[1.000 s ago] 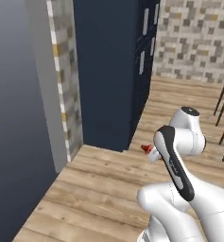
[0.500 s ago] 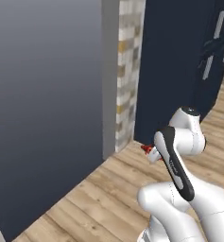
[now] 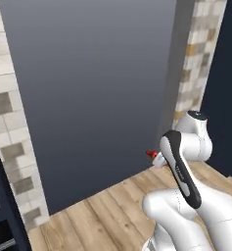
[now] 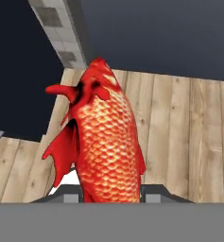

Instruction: Place the fish on the rack of the oven, and slide the rack back inside. Close the oven door.

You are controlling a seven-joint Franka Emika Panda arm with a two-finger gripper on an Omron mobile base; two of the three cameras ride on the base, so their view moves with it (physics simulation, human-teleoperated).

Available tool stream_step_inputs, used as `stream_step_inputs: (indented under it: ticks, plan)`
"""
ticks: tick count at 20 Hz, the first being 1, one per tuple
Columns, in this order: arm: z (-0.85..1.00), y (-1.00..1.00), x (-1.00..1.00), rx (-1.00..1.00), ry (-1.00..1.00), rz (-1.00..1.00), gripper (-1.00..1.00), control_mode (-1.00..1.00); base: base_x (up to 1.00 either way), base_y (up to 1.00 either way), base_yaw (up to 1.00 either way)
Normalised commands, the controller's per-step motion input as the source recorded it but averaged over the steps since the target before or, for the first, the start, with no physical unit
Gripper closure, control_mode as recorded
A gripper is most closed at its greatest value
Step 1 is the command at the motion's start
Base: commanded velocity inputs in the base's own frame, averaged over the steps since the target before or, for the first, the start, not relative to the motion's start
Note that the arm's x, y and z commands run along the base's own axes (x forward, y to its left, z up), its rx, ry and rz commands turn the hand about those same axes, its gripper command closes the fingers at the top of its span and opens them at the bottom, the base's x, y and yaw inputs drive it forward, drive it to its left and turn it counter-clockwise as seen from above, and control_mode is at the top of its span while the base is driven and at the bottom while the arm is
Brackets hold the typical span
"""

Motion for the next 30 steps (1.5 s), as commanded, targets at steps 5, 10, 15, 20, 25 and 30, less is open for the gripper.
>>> stream_step_inputs:
  ticks: [5, 10, 15, 20, 25, 30]
  plan:
    - [0.0, 0.0, 0.0, 0.0, 0.0, 0.0, 1.0, 1.0, -0.02, 0.09, 0.55]
    - [0.0, 0.0, 0.0, 0.0, 0.0, 0.0, 1.0, 1.0, 0.0, 0.28, 0.43]
    - [0.0, 0.0, 0.0, 0.0, 0.0, 0.0, 1.0, 1.0, -0.27, 0.0, 0.55]
    - [0.0, 0.0, 0.0, 0.0, 0.0, 0.0, 1.0, 1.0, -0.21, 0.23, 0.55]
    - [0.0, 0.0, 0.0, 0.0, 0.0, 0.0, 1.0, 1.0, -0.03, 0.45, 0.56]
    - [0.0, 0.0, 0.0, 0.0, 0.0, 0.0, 1.0, 1.0, 0.0, 0.5, 0.54]
